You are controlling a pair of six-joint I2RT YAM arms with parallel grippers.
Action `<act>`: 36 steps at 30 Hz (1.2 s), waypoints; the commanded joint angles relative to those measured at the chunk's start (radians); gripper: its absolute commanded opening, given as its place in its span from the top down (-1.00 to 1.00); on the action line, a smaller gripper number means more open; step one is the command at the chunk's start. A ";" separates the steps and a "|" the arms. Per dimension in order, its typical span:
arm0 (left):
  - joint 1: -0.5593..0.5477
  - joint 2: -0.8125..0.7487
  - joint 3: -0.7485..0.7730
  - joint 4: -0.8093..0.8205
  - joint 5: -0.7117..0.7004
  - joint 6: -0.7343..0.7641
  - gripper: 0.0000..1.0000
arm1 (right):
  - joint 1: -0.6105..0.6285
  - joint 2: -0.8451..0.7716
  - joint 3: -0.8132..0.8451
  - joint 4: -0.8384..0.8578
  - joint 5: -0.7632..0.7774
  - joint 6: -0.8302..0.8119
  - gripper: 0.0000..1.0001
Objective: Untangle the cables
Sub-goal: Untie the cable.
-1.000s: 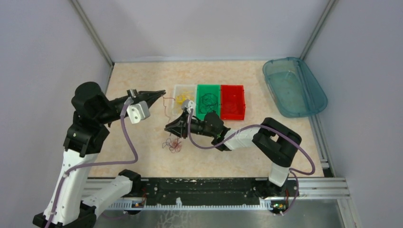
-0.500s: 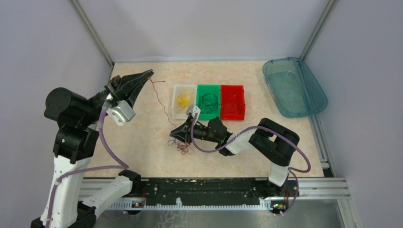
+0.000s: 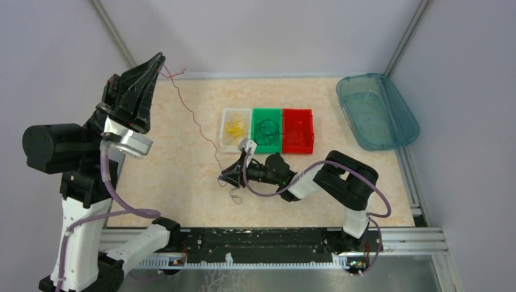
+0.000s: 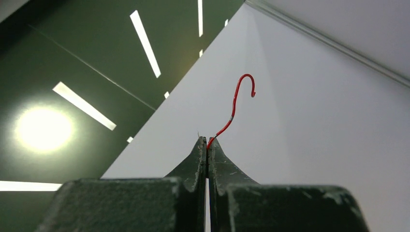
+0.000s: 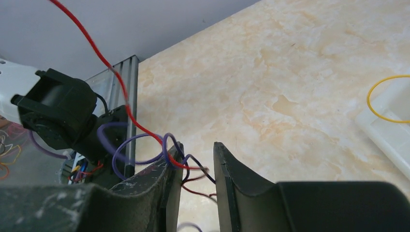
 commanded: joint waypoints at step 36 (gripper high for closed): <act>-0.004 0.163 0.310 0.110 0.053 0.097 1.00 | 0.011 -0.173 -0.247 0.081 0.138 -0.084 -0.59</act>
